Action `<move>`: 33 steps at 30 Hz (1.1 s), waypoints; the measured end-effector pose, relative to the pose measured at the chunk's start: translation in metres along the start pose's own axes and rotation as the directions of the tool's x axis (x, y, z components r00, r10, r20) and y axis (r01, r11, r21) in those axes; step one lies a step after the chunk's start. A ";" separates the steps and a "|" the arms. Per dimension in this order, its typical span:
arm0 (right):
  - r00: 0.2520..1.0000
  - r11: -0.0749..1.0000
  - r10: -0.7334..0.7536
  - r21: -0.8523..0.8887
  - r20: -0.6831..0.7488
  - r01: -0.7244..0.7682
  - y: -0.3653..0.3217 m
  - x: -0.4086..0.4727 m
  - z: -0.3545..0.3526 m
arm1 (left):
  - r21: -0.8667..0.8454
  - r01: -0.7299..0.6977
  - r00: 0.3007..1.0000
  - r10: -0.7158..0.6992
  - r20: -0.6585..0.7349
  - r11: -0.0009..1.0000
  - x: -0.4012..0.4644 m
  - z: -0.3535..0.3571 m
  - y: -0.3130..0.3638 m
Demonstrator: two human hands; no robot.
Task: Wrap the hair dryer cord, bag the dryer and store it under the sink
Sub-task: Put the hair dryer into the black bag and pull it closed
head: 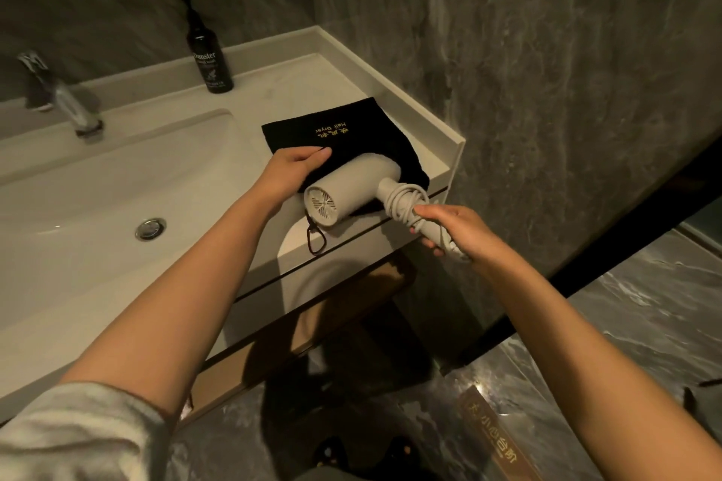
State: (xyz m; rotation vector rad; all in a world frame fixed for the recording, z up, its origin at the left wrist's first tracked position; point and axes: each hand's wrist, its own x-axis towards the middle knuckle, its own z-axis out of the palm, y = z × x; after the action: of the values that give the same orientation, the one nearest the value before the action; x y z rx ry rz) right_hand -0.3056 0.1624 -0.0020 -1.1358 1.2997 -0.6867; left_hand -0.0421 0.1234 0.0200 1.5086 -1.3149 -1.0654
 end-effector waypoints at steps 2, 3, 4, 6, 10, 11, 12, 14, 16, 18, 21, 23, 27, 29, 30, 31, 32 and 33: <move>0.997 0.998 0.015 0.064 -0.079 -0.010 0.001 0.007 0.000 | 0.006 -0.021 1.000 0.021 0.006 1.000 -0.005 -0.001 0.002; 0.994 0.997 0.019 0.082 -0.112 -0.010 0.000 0.010 0.001 | 0.009 -0.040 0.999 0.039 0.004 0.999 -0.007 0.000 0.003; 0.990 0.996 0.017 0.085 -0.139 -0.006 0.000 0.013 0.004 | 0.011 -0.061 0.998 0.061 -0.004 0.998 -0.008 0.002 0.004; 0.984 0.994 0.005 0.104 -0.179 0.013 -0.001 0.017 0.013 | 0.030 -0.101 0.995 0.101 -0.011 0.994 -0.009 0.005 0.007; 0.966 0.985 -0.049 0.147 -0.256 0.089 -0.006 0.035 0.040 | 0.073 -0.149 0.988 0.146 0.038 0.986 -0.010 0.010 0.010; 0.960 0.984 -0.057 0.149 -0.273 0.101 -0.008 0.041 0.047 | 0.067 -0.156 0.987 0.153 0.042 0.986 -0.010 0.011 0.011; 0.956 0.983 -0.065 0.146 -0.287 0.111 -0.010 0.047 0.053 | 0.062 -0.160 0.986 0.157 0.046 0.985 -0.012 0.012 0.011; 0.953 0.980 -0.056 0.164 -0.297 0.109 -0.012 0.058 0.065 | 0.053 -0.159 0.985 0.155 0.069 0.986 -0.014 0.014 0.008; 0.955 0.981 -0.052 0.164 -0.294 0.104 -0.012 0.067 0.073 | 0.044 -0.153 0.986 0.150 0.068 0.987 -0.014 0.015 0.002; 0.961 0.985 -0.076 0.132 -0.265 0.114 -0.011 0.073 0.076 | 0.038 -0.131 0.991 0.130 0.025 0.991 -0.012 0.013 -0.003; 0.966 0.989 -0.149 -0.027 -0.210 0.147 -0.006 0.075 0.076 | 0.031 -0.105 0.994 0.106 -0.020 0.994 -0.012 0.012 -0.007; 0.953 0.966 -0.216 -0.191 -0.213 0.176 -0.001 0.074 0.075 | 0.034 -0.097 0.995 0.098 -0.031 0.995 -0.011 0.012 -0.010; 0.918 0.900 -0.334 -0.362 -0.215 0.243 0.013 0.062 0.072 | 0.038 -0.093 0.994 0.095 -0.050 0.995 -0.009 0.015 -0.012; 0.843 0.829 -0.484 -0.433 -0.237 0.354 0.026 0.049 0.071 | 0.050 -0.092 0.994 0.094 -0.054 0.995 -0.009 0.016 -0.012; 0.799 0.790 -0.549 -0.461 -0.243 0.403 0.033 0.044 0.069 | 0.053 -0.089 0.994 0.092 -0.054 0.995 -0.009 0.016 -0.013; 0.768 0.765 -0.590 -0.477 -0.248 0.433 0.039 0.040 0.068 | 0.053 -0.085 0.995 0.088 -0.053 0.995 -0.009 0.016 -0.013; 0.755 0.752 -0.606 -0.489 -0.249 0.442 0.042 0.037 0.067 | 0.055 -0.082 0.995 0.085 -0.051 0.995 -0.009 0.016 -0.013; 0.747 0.745 -0.614 -0.500 -0.255 0.442 0.044 0.036 0.067 | 0.058 -0.080 0.995 0.083 -0.051 0.995 -0.009 0.016 -0.013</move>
State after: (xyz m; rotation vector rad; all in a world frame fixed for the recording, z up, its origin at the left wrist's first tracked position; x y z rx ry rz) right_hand -0.2428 0.1621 -0.0633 -1.8382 1.5144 -1.1674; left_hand -0.0544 0.1329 0.0037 1.5010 -1.3674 -0.9372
